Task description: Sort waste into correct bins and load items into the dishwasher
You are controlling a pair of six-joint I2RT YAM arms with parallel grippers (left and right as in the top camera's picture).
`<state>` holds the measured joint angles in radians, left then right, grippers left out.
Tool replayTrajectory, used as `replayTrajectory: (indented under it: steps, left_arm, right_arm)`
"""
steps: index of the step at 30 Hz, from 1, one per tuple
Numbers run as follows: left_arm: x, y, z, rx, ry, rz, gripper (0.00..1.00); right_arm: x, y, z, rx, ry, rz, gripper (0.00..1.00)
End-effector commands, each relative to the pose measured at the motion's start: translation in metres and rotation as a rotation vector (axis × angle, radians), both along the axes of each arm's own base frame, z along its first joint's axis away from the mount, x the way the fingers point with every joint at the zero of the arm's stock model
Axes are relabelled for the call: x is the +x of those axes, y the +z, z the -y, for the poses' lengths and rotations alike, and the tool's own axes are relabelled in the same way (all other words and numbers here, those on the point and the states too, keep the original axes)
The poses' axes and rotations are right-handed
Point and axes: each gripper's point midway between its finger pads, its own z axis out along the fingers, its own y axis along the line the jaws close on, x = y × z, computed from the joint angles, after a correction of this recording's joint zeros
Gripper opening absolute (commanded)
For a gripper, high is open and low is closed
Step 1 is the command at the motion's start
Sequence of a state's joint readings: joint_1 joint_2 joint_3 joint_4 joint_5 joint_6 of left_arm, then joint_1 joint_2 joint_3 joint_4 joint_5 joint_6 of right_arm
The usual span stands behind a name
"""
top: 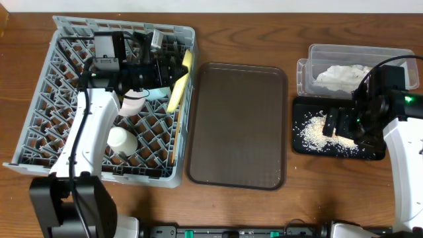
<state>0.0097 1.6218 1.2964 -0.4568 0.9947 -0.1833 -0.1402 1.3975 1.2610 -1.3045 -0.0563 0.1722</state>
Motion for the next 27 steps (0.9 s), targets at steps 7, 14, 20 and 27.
replayTrajectory:
  steps: [7,14,20,27]
  left_arm:
    - [0.015,-0.029,-0.033,0.192,0.175,-0.051,0.61]
    - [0.011,-0.021,-0.066,0.346,0.301,-0.021,0.80]
    - [-0.025,0.014,-0.091,0.488,0.400,0.024,0.84]
    - [-0.102,-0.036,-0.125,0.723,0.441,-0.328,0.89]
  right_arm:
    - [0.000,0.004,0.002,0.003,-0.015,0.016,0.99]
    - [0.003,0.005,0.002,0.002,-0.015,0.028,0.99]
    - [0.042,0.018,-0.026,0.139,0.096,0.208,0.99]
    - [0.079,0.032,-0.059,0.078,0.313,0.375,0.99]
